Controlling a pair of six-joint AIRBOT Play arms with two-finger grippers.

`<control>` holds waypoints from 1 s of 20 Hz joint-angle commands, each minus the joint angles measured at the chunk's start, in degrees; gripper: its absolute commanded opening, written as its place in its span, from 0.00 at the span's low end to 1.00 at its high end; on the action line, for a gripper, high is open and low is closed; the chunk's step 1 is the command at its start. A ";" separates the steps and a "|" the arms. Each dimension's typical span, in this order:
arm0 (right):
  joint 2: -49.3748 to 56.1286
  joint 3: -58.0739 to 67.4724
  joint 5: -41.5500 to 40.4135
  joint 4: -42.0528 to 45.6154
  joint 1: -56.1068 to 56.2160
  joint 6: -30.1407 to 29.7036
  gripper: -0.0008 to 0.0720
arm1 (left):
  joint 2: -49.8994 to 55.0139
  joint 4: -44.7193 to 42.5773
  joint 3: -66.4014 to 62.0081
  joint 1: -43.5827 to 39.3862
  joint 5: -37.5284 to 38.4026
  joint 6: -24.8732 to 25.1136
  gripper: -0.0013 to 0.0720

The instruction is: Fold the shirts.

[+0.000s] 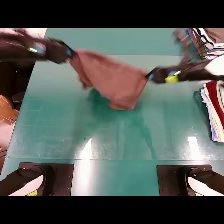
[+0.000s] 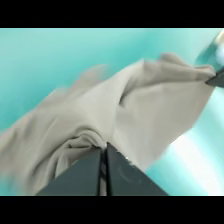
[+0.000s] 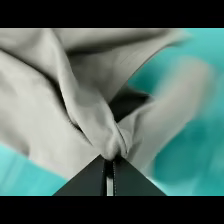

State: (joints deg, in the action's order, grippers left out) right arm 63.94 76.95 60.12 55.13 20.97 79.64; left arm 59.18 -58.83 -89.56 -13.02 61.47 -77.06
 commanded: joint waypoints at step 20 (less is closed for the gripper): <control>15.19 -2.21 13.64 7.96 -1.66 11.37 0.03 | 3.32 0.26 37.68 0.00 1.99 0.22 0.05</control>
State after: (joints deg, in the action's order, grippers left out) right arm 75.00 80.49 75.66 63.29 19.29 90.87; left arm 60.01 -58.67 -62.63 -13.02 68.66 -79.46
